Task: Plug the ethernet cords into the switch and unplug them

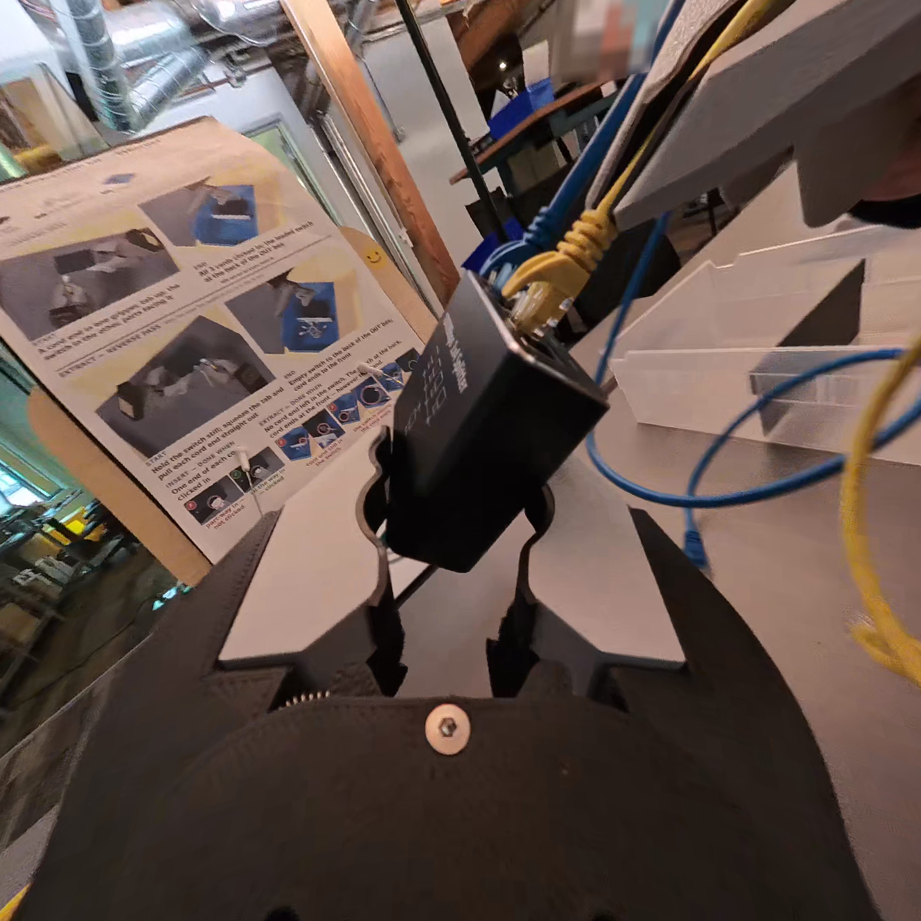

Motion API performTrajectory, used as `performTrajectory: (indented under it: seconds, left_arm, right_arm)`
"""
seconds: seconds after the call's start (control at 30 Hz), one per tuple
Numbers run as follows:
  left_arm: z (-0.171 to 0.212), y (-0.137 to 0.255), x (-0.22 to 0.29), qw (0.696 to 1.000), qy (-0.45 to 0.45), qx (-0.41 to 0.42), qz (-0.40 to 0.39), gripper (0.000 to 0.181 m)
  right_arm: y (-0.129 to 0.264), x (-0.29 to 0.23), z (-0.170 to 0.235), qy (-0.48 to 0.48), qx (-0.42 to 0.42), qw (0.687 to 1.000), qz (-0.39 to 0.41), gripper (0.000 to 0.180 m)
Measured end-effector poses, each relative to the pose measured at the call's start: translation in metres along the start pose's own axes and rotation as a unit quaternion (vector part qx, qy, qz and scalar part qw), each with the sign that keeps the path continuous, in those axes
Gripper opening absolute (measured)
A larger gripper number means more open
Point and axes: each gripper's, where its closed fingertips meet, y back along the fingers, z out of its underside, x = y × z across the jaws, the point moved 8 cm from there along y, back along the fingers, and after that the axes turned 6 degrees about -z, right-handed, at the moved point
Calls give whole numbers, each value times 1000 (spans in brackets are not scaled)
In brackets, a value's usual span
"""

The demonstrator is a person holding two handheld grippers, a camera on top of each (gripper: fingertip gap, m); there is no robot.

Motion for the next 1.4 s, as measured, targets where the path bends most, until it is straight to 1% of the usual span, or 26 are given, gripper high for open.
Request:
performTrajectory:
  seconds: [0.03,0.1,0.2,0.27,0.37,0.47,0.67,0.8,0.9,1.07,1.2,1.4]
  left_arm:
    - [-1,0,0,1000,-5,3,-10,52]
    - [-3,2,-1,998,-31,9,-49,50]
    - [-8,7,-2,988,-98,20,-118,46]
    - [-11,10,2,979,-155,32,-129,40]
    - [-10,9,12,962,-232,19,-144,33]
    - [-7,8,13,964,-234,5,-128,33]
    - [-21,15,20,947,-289,-2,-139,31]
    - [-24,17,24,939,-314,-8,-142,31]
    - [-26,18,28,936,-323,-12,-140,31]
    - [-26,18,32,935,-330,-8,-129,31]
    - [-29,20,31,938,-322,-4,-125,31]
    - [-29,19,36,940,-320,-6,-119,30]
  right_arm:
    - [0,-1,-1,9,-8,1000,7,4]
    - [0,-2,-3,15,-10,1000,15,4]
    - [0,-5,-7,6,-6,1000,17,4]
    - [1,-7,-10,-16,-2,1000,12,4]
    - [-1,-9,-11,-19,-17,1000,16,4]
    - [-1,-9,-8,-19,-33,999,18,5]
    - [11,-7,-9,-37,-25,999,-5,4]
    - [15,-5,-6,-82,-15,996,-35,4]
    - [17,-1,-2,-108,-13,993,-41,4]
    - [18,3,4,-137,-5,988,-67,4]
    - [19,5,4,-155,18,984,-83,4]
    - [21,5,6,-164,13,982,-92,5]
